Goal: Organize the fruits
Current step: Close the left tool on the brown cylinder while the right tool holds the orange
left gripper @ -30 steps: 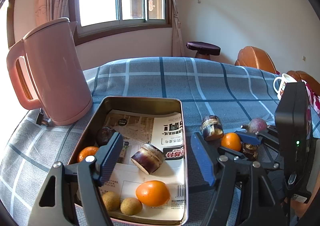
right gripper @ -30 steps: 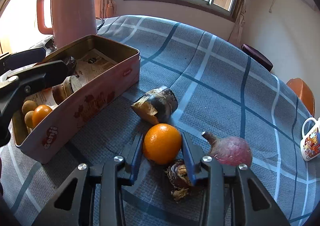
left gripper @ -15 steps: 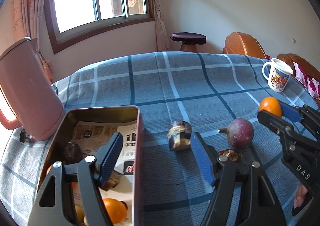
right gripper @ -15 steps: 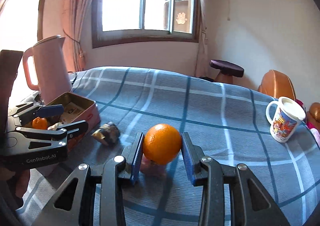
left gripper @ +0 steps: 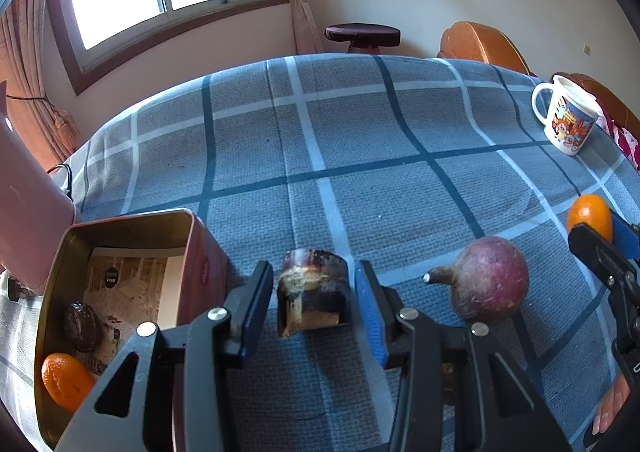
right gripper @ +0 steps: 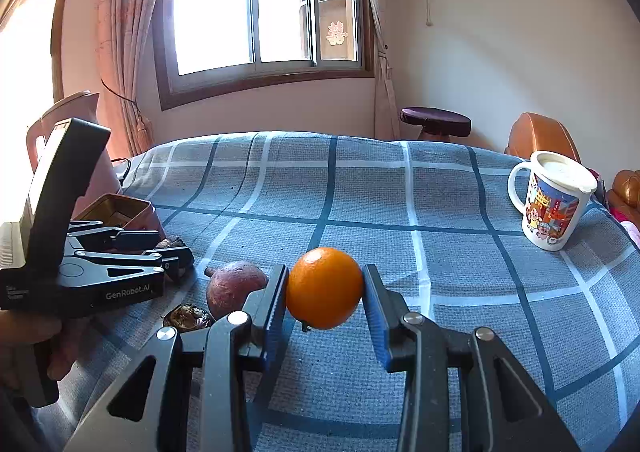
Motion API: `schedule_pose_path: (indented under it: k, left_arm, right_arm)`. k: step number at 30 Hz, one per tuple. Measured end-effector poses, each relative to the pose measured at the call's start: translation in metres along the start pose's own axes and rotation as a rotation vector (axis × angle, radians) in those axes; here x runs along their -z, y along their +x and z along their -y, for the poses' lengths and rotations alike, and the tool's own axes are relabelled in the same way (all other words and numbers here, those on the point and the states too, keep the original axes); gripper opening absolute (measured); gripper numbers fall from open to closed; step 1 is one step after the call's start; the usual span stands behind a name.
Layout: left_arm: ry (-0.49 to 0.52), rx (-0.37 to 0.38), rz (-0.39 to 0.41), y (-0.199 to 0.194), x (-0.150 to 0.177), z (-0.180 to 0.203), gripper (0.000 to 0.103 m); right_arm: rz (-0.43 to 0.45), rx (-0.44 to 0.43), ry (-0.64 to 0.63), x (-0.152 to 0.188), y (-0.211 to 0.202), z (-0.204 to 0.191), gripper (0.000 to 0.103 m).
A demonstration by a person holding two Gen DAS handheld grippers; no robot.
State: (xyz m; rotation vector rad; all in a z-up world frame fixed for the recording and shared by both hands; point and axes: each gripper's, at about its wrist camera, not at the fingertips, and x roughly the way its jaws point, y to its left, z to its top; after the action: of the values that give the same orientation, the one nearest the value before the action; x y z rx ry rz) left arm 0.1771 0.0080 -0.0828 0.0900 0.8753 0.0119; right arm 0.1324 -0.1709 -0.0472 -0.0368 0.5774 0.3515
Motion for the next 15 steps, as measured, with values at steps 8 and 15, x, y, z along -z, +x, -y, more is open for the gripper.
schedule_pose_path:
  k: [8, 15]
  left_arm:
    - [0.014, -0.039, 0.003, 0.010, 0.002, 0.006, 0.042]
    - [0.025, -0.025, 0.051, 0.002, 0.013, 0.010, 0.042]
  right_arm:
    - [-0.005, -0.027, 0.006, 0.000, 0.002, 0.001, 0.039]
    - [0.016, -0.041, 0.027, 0.001, -0.002, 0.006, 0.039]
